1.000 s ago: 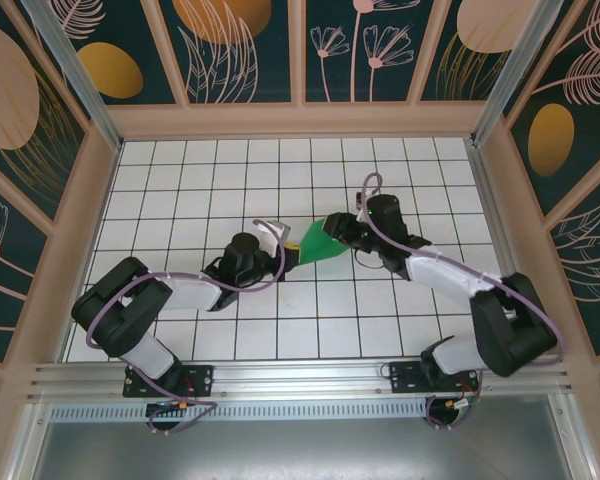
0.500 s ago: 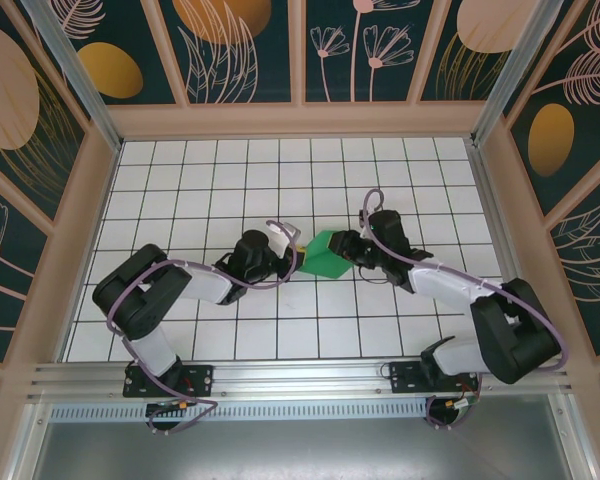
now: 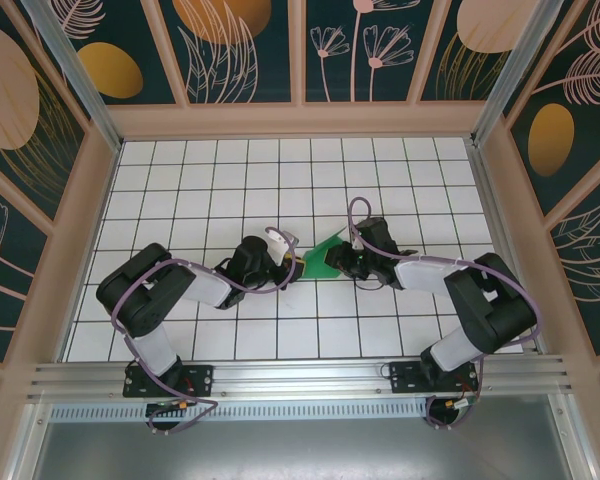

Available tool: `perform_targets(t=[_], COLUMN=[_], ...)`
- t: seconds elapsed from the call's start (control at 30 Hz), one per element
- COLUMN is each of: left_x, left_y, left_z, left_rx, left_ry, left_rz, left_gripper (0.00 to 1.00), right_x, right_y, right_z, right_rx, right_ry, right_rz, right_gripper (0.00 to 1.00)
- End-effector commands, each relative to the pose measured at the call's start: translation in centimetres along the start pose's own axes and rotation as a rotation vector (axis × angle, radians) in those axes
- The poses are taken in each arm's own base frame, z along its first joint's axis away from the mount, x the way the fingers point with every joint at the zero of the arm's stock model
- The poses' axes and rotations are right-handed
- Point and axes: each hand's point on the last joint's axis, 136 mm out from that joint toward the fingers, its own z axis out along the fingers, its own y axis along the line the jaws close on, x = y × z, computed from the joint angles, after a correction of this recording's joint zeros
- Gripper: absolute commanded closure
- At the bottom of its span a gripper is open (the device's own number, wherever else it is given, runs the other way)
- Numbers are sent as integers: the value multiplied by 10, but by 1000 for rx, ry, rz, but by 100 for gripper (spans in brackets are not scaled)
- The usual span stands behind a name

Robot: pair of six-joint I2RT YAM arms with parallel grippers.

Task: Fold a paper plane with a square sheet of paper (pick it up from the middle)
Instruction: Fourth fold the wing at the center of the table.

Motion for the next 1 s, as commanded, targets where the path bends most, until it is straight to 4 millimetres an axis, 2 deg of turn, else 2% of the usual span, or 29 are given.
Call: perform_targets(t=[0.0,0.1,0.3,0.47,0.63,0.97], left_x=[-4,-2,-4,-5,0,4], left_y=[-11,-10,-14,-20,-21,-21], left_z=[1,3,8,12,13,22], left_rx=[58,61,88,129,152,160], left_ry=[-25,-18,-20,-7,10,40], left_rz=[3,7,-2,-130,-260,-321], left_gripper=[73,73,84,89,89,89], right_x=[-10,-10,-11,-11,-10,-10], right_y=[18,21,30,32,27,22], right_z=[1,1,-7,-14,-10,2], right_rx=[-53,-61,-93,-118,-118,-99], right_ry=[-20,-17,-35,-64,-67,-40], right_rz=[-16,-19,-67,-85,-42,-36], right_gripper=[70,70,71,68,64,53])
